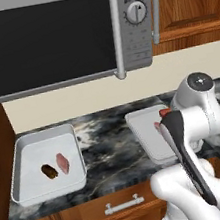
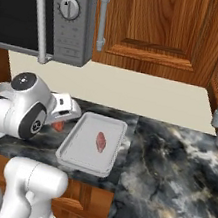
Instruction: Place one sweet potato and one steak in each tupperware on the nearby counter, to pack two identical lunches.
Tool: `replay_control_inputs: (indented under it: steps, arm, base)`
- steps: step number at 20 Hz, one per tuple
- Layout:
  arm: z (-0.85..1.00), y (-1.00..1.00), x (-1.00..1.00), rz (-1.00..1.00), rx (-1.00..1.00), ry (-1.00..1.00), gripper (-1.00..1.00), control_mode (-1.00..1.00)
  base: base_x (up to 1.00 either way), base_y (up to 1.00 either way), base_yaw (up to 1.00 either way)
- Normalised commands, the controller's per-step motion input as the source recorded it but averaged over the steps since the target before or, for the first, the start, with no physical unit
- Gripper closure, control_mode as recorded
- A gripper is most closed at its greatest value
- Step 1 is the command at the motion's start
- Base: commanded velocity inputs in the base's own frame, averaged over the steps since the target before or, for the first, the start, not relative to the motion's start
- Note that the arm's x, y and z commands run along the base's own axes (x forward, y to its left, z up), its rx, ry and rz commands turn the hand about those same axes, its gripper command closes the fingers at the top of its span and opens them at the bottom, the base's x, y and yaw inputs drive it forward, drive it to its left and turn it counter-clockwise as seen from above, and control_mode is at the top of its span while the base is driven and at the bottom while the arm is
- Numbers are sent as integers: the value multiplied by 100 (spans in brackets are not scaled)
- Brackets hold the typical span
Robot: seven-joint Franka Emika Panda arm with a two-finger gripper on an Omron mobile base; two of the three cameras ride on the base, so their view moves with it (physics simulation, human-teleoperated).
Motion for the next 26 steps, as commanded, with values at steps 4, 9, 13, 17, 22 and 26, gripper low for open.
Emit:
replay_control_inputs:
  steps: [4,9,13,17,22,26]
  arm:
    - [-36,-1,11,-3,1,8,100,-100]
    - [-36,-11,27,-2,4,5,100,-100]
    - [-35,-17,36,-1,2,1,100,-100]
    - [-35,-9,37,0,0,0,100,-100]
    - [-34,-2,41,0,0,0,100,-100]
    - [-31,0,39,0,0,0,100,-100]
  base:
    - [0,0,0]
    - [0,0,0]
    - [0,0,0]
    - [0,0,0]
    - [0,0,0]
    - [0,0,0]
